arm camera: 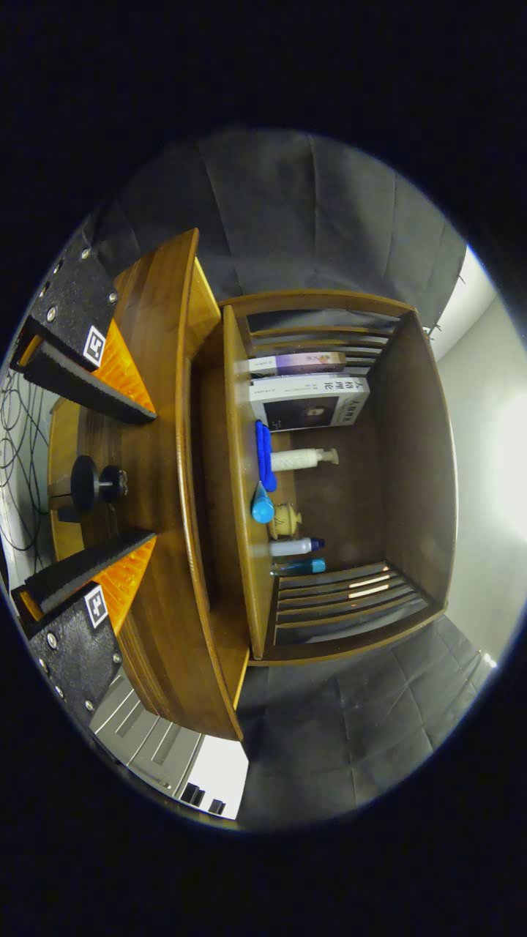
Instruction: Pull open the drawer, take out the items inside it, and place them on the countertop above the cabinet.
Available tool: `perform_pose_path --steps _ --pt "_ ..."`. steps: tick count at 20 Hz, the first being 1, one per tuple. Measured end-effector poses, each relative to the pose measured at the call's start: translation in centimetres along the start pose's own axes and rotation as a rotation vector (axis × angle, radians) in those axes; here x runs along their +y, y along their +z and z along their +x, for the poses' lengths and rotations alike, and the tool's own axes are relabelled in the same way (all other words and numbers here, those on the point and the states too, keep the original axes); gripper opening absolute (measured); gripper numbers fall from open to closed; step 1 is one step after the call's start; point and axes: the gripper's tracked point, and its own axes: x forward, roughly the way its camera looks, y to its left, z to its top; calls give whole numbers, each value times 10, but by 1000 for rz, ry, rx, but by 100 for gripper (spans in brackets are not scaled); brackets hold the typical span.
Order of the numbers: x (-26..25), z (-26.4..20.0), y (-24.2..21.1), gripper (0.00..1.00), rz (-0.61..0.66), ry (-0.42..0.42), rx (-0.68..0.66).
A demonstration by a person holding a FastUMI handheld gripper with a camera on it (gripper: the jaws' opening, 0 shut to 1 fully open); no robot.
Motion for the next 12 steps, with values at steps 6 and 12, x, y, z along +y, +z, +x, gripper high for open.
perform_pose_path --steps 6,12 --pt "-2 22 3 93 -51 5 -17" --pt "-2 45 4 93 -30 24 -20"
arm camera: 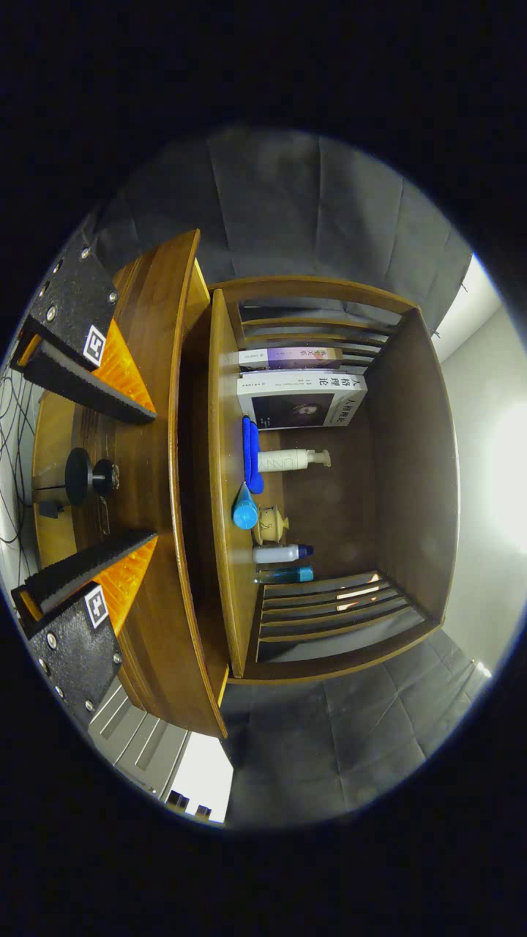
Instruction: Pull open the drawer, take out the items inside it, and place them on the countertop above the cabinet.
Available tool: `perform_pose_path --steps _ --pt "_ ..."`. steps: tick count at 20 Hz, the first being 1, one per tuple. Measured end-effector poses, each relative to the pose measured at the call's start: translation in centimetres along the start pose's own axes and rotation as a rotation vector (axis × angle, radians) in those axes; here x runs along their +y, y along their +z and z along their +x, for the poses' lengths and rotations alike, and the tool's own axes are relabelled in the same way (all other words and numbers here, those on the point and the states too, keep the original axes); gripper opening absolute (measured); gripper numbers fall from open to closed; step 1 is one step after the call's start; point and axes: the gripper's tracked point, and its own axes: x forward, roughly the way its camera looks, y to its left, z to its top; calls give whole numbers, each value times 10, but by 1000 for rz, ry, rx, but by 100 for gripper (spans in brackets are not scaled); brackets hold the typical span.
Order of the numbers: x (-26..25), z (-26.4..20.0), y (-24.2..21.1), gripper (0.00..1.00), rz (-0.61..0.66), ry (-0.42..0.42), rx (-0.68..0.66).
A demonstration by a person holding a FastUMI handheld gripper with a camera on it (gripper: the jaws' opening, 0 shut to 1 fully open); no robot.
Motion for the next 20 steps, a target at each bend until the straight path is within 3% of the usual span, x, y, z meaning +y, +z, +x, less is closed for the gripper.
perform_pose_path --steps 20 --pt "-6 60 5 93 -7 82 12"
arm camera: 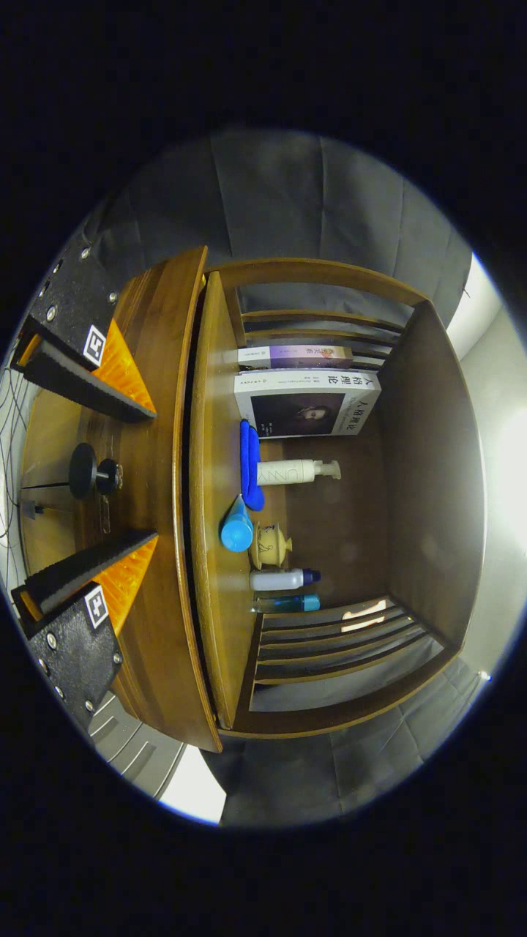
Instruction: Pull open the drawer, take out the items inside it, and place them on the countertop above the cabinet.
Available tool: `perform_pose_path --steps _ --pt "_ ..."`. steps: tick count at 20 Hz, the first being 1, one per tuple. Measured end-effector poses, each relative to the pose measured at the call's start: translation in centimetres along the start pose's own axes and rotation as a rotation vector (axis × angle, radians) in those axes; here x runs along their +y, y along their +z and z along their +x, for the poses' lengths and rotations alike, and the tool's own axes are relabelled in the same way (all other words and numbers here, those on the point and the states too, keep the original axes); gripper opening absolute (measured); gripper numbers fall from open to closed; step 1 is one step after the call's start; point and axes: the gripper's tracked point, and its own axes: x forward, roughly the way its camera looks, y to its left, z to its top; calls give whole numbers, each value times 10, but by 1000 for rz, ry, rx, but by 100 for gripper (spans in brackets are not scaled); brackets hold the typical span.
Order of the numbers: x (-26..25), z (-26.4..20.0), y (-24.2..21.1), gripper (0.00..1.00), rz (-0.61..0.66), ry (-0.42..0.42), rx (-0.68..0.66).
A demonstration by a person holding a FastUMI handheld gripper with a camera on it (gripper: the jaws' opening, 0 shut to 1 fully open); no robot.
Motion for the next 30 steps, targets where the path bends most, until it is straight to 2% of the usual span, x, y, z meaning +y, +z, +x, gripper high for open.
perform_pose_path --steps 12,14,19,26,30 --pt "3 22 -7 92 -38 42 25" --pt "3 10 -10 93 -47 44 50" --pt "3 -50 16 93 -54 10 16" --pt "8 -120 68 93 -31 -6 -119" --pt "5 -158 67 93 -28 -16 -132"
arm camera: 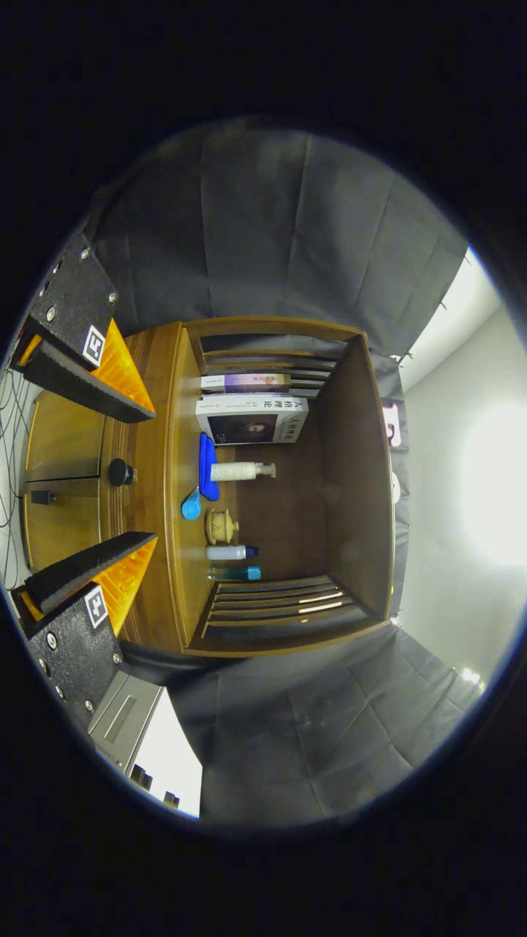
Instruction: Pull open the drawer, take out the items inside it, and place them on the countertop above the cabinet.
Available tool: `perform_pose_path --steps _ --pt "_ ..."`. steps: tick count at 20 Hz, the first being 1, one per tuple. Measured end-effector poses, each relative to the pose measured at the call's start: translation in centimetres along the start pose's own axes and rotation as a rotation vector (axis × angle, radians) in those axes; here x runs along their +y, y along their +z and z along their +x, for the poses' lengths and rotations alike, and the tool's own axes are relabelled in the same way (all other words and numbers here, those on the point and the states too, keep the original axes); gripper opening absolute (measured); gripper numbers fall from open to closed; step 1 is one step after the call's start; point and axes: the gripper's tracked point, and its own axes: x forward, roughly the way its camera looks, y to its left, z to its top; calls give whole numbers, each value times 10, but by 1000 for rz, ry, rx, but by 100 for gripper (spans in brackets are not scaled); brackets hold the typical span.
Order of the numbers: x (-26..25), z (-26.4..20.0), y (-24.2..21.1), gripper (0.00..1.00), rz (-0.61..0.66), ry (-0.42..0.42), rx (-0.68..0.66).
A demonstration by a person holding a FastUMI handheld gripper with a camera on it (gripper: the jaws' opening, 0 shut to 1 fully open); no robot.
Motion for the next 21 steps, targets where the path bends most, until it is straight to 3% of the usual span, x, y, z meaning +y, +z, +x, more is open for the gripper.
perform_pose_path --steps 5,10,21 --pt "17 -32 -9 93 -19 24 -3" --pt "34 -30 -14 93 -38 76 -24" --pt "41 -25 -24 93 -56 103 -4"
